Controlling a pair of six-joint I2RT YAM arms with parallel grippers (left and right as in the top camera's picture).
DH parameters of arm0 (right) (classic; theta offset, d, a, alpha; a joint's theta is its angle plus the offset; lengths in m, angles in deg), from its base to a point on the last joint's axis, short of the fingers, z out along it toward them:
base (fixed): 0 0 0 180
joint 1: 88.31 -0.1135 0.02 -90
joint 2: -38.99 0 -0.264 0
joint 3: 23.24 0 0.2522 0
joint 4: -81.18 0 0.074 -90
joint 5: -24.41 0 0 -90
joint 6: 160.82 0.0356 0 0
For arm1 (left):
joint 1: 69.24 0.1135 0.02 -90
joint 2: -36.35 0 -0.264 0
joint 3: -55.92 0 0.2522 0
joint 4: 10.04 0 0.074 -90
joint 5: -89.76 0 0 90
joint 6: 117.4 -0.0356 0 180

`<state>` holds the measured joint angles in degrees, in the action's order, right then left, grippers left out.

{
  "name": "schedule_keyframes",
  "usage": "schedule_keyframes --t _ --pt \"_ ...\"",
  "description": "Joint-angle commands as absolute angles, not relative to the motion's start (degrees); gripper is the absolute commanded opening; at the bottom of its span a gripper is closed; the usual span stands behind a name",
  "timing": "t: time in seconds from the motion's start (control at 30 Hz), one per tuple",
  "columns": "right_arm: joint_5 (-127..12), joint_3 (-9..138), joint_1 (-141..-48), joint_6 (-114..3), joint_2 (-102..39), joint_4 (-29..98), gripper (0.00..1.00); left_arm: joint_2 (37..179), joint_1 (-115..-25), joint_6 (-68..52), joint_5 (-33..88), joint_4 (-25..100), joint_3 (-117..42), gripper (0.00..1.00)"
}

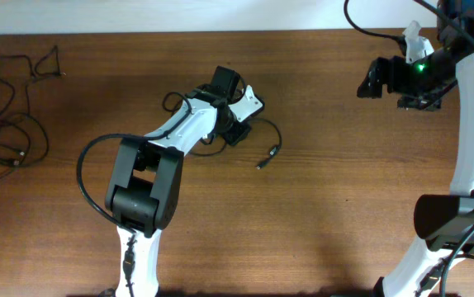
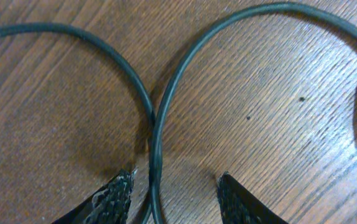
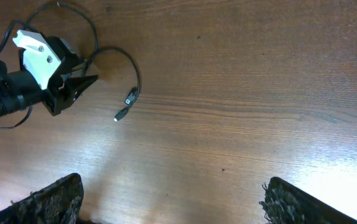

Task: Untangle cables
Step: 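Lower the left gripper onto the last cable and grasp it, then carry the last cable with the left gripper to the left edge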

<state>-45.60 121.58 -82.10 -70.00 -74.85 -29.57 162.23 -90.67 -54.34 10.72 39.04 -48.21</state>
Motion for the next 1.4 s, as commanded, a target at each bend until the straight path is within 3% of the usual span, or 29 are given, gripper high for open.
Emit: schedule_keyframes --t 0.0,0.1,0.27,0.53,0.77,0.97,1.17,1.37 --pt "-44.88 122.19 -82.36 -70.66 -75.42 -29.90 0.94 163.22 -90.51 -53.59 9.48 39.30 -45.87 0.46" --pt "-44.88 122.19 -82.36 -70.66 -75.42 -29.90 0.94 163.57 -90.51 -53.59 8.73 39.32 -45.02 0.40" --pt "-44.88 122.19 -82.36 -70.64 -75.42 -29.90 0.94 163.96 -90.51 -53.55 8.93 40.92 -44.89 0.00" --pt "-45.25 122.19 -82.36 -70.66 -75.42 -29.90 0.94 160.09 -88.59 -46.18 5.22 46.58 -52.34 0.00" --pt "-45.32 122.19 -82.36 -70.66 -75.42 -29.90 0.94 147.06 -84.20 -41.55 3.66 55.89 -65.96 0.00" --pt "-45.30 122.19 -82.36 -70.70 -75.42 -29.90 0.94 132.44 -78.51 -39.82 -4.56 58.99 -67.42 0.00" --pt "-45.30 122.19 -82.36 -70.70 -75.42 -29.90 0.94 122.32 -69.14 -36.04 -9.93 63.87 -67.42 0.00" --pt "-45.30 122.19 -82.36 -70.70 -75.42 -29.90 0.94 116.31 -56.53 -17.48 -28.40 64.65 -67.42 0.00"
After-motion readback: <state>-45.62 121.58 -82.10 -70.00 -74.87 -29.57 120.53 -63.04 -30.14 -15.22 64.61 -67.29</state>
